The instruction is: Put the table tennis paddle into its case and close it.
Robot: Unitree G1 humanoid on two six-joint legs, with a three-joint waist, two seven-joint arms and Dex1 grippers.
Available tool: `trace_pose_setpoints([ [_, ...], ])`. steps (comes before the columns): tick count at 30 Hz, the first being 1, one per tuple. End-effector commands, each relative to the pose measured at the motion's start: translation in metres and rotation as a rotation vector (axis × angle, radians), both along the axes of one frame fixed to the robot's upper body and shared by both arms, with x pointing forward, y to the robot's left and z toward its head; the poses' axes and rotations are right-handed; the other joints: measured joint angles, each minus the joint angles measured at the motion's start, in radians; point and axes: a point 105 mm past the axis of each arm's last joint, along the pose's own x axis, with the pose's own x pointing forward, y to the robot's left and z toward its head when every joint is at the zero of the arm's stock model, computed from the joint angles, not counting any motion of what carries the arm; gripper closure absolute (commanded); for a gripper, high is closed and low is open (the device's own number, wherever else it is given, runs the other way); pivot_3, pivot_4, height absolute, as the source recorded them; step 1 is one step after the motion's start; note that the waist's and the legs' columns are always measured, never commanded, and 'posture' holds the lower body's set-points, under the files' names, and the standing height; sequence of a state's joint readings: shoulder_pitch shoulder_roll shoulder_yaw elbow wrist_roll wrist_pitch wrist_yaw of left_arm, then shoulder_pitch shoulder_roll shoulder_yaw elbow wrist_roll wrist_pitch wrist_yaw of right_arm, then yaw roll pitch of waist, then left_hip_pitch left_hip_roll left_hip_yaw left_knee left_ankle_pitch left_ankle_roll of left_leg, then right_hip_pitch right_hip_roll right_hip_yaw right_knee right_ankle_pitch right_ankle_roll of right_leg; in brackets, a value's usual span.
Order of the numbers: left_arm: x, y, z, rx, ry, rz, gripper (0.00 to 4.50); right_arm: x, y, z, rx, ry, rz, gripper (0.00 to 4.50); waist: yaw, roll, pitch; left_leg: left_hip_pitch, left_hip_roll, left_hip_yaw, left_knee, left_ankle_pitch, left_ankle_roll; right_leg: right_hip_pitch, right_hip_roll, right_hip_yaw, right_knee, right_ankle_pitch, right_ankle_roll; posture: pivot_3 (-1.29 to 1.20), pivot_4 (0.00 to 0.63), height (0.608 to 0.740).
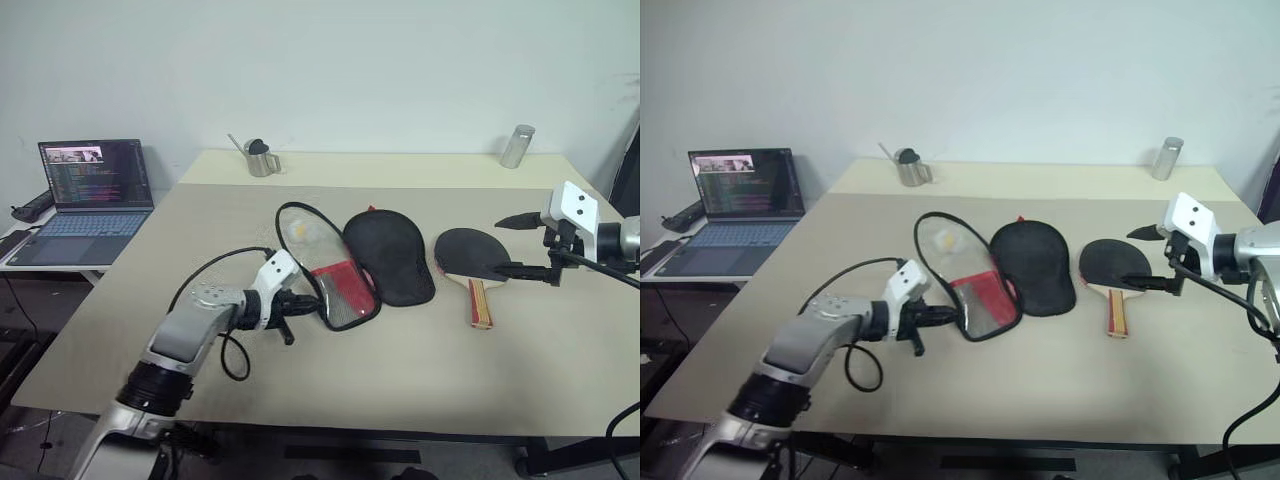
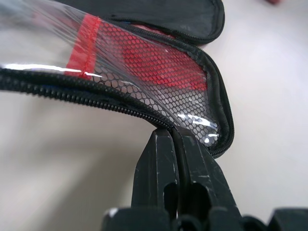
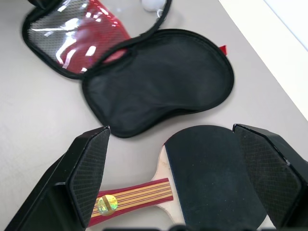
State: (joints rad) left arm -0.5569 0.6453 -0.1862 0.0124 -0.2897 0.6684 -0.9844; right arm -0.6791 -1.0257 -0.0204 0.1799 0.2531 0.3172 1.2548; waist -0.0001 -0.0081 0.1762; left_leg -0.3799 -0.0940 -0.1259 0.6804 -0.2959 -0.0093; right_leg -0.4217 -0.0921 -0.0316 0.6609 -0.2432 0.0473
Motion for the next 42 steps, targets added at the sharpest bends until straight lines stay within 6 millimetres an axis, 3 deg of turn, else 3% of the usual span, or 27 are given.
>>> trace_pose_setpoints([
  [1,0.008,0.006,0.016,0.004,-0.060,-0.009,4.46,-0.003,-0.005,0.016,-0.008,-0.064,-0.015,0.00,0.000,0.000,0.000,0.000,0.000,0.000,0.000,0.000,0.000,0.000,0.000,0.000,0.000,0.000,0.000,0.00,0.150,0.740],
  [5,0.012,0.000,0.021,-0.020,-0.067,-0.042,4.46,-0.004,-0.004,0.015,-0.006,-0.063,-0.014,0.00,0.000,0.000,0.000,0.000,0.000,0.000,0.000,0.000,0.000,0.000,0.000,0.000,0.000,0.000,0.000,0.00,0.150,0.740],
  [13,0.047,-0.015,0.013,0.005,-0.109,-0.059,4.46,0.000,0.000,0.013,0.001,-0.062,-0.004,0.00,0.000,0.000,0.000,0.000,0.000,0.000,0.000,0.000,0.000,0.000,0.000,-0.001,0.000,0.000,0.000,0.00,0.150,0.740],
  [20,0.049,-0.025,0.012,-0.012,-0.128,-0.119,4.46,-0.001,0.000,0.015,-0.003,-0.067,-0.001,0.00,-0.002,0.000,0.000,-0.001,0.000,0.000,0.000,0.000,0.000,0.000,0.000,-0.001,0.000,0.000,0.000,0.00,0.150,0.740],
  [24,0.047,-0.024,0.008,-0.008,-0.132,-0.120,4.46,-0.001,-0.001,0.015,-0.004,-0.068,-0.002,0.00,-0.002,0.000,0.000,-0.001,0.000,0.000,0.000,0.000,0.000,0.000,0.000,-0.001,0.000,0.000,0.000,0.00,0.150,0.740],
  [28,0.063,-0.015,0.007,0.022,-0.185,0.026,4.46,-0.001,0.000,0.013,0.000,-0.061,-0.001,0.00,-0.001,0.000,0.000,-0.001,0.000,0.000,0.000,0.000,0.000,0.000,0.000,-0.001,0.000,0.000,0.000,0.00,0.150,0.740],
  [32,0.062,-0.011,0.001,0.035,-0.159,0.071,4.46,-0.002,0.003,0.010,0.006,-0.056,0.004,0.00,-0.002,0.000,0.000,-0.001,0.000,0.000,0.000,0.000,0.000,0.000,0.000,-0.001,0.000,0.000,0.000,0.00,0.150,0.740],
  [35,0.059,-0.007,0.000,0.032,-0.143,0.095,3.84,-0.003,0.004,0.009,0.009,-0.050,0.006,0.00,-0.003,0.000,0.000,-0.001,0.000,0.000,0.000,0.000,0.000,-0.001,0.000,-0.001,0.001,0.000,0.000,0.00,0.150,0.740],
  [42,0.055,0.005,0.008,0.041,-0.166,0.143,1.36,-0.004,0.006,0.000,0.035,-0.025,-0.022,0.00,-0.001,0.000,0.000,-0.001,0.000,0.000,0.001,0.000,0.000,-0.001,0.000,-0.001,0.001,0.000,0.000,0.00,0.150,0.740],
])
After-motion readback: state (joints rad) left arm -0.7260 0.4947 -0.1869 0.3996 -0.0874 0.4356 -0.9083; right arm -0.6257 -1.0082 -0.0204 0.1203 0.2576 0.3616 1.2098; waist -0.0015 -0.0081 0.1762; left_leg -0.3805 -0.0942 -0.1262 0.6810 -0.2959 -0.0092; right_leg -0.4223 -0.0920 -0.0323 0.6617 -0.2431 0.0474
